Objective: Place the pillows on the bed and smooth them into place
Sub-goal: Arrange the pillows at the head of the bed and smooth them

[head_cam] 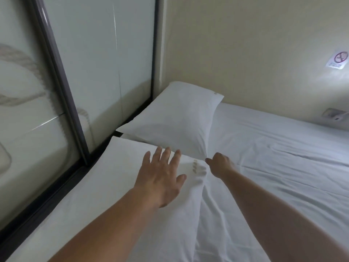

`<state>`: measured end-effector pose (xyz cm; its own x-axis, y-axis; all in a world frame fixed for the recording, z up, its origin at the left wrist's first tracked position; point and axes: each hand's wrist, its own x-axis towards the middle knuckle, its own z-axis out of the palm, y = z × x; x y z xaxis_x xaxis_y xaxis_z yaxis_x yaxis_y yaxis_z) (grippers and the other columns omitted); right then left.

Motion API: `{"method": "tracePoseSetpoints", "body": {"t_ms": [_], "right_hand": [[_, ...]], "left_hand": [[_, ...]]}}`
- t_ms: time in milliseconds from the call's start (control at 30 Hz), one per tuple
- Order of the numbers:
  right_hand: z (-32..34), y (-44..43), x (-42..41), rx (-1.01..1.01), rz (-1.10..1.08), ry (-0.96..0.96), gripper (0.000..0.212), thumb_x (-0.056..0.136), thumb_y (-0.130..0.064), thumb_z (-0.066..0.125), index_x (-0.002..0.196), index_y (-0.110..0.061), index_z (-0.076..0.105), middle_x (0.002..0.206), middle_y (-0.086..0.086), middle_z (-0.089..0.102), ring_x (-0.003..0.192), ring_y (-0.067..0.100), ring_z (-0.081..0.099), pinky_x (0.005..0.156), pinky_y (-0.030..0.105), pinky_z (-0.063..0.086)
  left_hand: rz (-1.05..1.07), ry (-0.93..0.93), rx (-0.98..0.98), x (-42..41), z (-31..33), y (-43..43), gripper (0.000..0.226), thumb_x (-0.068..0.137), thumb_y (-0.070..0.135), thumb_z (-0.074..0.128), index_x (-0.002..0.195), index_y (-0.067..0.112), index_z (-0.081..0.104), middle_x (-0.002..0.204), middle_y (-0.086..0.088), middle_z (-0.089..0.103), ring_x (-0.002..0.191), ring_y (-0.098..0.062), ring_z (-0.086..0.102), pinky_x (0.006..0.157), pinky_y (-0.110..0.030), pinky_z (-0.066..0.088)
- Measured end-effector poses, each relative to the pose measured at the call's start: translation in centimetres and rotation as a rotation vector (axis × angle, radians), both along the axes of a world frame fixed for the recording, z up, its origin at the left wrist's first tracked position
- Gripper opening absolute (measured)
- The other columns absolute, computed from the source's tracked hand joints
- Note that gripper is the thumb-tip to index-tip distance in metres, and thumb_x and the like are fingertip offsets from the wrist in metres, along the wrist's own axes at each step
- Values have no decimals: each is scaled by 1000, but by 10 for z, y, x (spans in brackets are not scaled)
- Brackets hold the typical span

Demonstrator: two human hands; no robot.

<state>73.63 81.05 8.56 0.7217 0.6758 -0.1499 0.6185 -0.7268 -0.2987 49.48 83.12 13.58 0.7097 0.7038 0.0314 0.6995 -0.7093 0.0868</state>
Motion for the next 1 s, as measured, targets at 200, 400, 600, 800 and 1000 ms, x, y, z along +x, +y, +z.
{"method": "tracePoseSetpoints", "body": {"t_ms": [200, 400, 600, 800, 1000], "right_hand": [[-54, 49, 31, -54, 23, 1, 39, 90, -45, 50, 101, -10, 63, 110, 18, 66, 98, 35, 61, 81, 38, 45], [-88, 66, 39, -6, -12, -141, 38, 91, -41, 46, 111, -15, 66, 117, 16, 67, 111, 35, 59, 83, 39, 42], [-63, 36, 55, -9, 48, -266, 33, 96, -37, 42, 102, -15, 66, 105, 13, 68, 104, 35, 58, 81, 40, 42], [-46, 18, 69, -2, -56, -236, 29, 95, -32, 47, 108, -14, 66, 114, 14, 67, 111, 34, 58, 77, 38, 37], [-53, 18, 33, 64, -107, -34, 12, 92, -23, 48, 88, -16, 57, 112, 14, 66, 106, 34, 62, 74, 35, 42]], "left_hand": [[97, 29, -78, -3, -65, 20, 67, 94, 56, 18, 153, 24, 8, 164, -8, 7, 150, -28, 1, 121, -49, 1], [96, -9, 26, 3, -107, 14, 70, 89, 57, 8, 151, 26, 16, 163, -7, 10, 149, -28, 4, 120, -50, 0], [107, 24, 17, 5, -97, 11, 67, 91, 57, 11, 151, 26, 15, 163, -6, 9, 149, -29, 3, 120, -51, 2], [98, 45, -2, 3, -92, 10, 66, 93, 57, 12, 152, 27, 10, 164, -6, 4, 150, -26, -1, 120, -50, -2], [95, 57, -33, -1, -92, 7, 68, 93, 58, 11, 153, 27, 5, 165, -4, -2, 150, -25, -7, 120, -48, -5]]}}
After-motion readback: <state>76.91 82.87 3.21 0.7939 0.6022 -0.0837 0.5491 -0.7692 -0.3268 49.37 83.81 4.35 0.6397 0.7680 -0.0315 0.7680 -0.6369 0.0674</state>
